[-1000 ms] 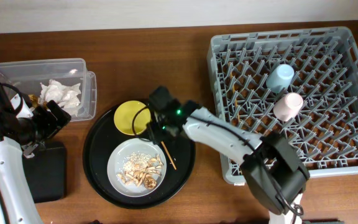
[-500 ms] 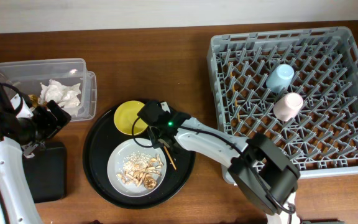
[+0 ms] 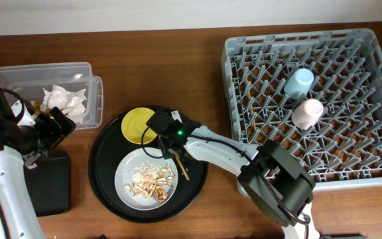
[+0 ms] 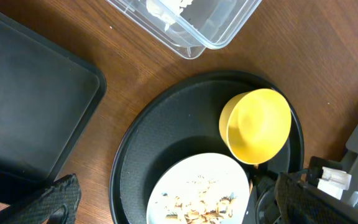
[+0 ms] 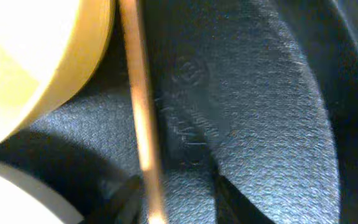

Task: Sort waste into correct bins and load items into the dishwasher rack
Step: 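Return the right gripper to the tray and grasp the remaining chopstick, then carry the chopstick with the right gripper and insert it into the rack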

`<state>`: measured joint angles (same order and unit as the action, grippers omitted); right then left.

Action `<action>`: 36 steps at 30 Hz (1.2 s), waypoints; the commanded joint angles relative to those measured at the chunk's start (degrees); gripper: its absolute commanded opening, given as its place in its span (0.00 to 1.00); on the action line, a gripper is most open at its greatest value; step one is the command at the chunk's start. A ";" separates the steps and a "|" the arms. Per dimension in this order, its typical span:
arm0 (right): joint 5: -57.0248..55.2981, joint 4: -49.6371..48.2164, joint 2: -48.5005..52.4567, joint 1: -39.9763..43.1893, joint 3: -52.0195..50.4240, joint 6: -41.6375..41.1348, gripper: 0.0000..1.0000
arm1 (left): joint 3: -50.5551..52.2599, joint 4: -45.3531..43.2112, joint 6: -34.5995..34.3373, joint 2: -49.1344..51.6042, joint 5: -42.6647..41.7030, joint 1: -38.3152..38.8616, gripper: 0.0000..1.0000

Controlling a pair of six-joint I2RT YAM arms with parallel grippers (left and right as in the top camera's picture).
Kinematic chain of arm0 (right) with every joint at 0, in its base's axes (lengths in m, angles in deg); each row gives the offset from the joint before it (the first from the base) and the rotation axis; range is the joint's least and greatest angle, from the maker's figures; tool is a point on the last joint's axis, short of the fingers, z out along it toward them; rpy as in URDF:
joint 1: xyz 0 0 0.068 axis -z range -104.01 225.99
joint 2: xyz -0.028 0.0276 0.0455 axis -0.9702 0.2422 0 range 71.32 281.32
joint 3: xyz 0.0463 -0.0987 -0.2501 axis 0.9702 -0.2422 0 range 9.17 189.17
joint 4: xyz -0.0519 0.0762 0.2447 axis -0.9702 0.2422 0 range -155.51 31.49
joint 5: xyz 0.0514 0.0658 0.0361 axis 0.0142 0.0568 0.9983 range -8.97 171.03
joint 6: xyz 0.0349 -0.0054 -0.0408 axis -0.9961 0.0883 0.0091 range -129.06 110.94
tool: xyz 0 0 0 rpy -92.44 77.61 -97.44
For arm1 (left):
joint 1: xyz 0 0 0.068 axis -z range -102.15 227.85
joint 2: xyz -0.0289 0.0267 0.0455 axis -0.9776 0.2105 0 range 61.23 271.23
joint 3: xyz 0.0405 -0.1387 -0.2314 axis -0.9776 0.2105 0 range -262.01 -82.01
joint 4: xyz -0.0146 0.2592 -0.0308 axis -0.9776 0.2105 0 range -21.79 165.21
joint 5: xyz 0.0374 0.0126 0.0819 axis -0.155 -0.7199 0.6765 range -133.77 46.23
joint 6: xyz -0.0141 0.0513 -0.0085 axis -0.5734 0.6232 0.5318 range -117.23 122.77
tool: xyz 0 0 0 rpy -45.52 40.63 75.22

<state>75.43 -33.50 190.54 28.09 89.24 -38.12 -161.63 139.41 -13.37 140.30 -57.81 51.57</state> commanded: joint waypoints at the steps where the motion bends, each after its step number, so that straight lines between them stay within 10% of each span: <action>1: 0.35 -0.02 2.84 -0.44 -0.35 -0.63 0.22 | -0.15 0.04 -0.57 -0.55 0.39 -0.31 0.99; 6: 0.37 0.15 0.66 0.07 -0.17 -0.61 0.04 | -0.15 0.04 -0.57 -0.55 0.39 -0.31 1.00; 20: 0.46 22.36 -19.02 23.78 14.25 8.87 0.04 | -0.15 0.04 -0.57 -0.55 0.39 -0.31 0.99; 36: 9.16 23.67 -14.69 42.27 13.68 28.11 0.04 | -0.15 0.04 -0.57 -0.55 0.39 -0.31 0.99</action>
<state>80.13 -9.37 174.34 69.77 103.12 -13.71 -161.63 139.41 -13.37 140.30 -57.81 51.57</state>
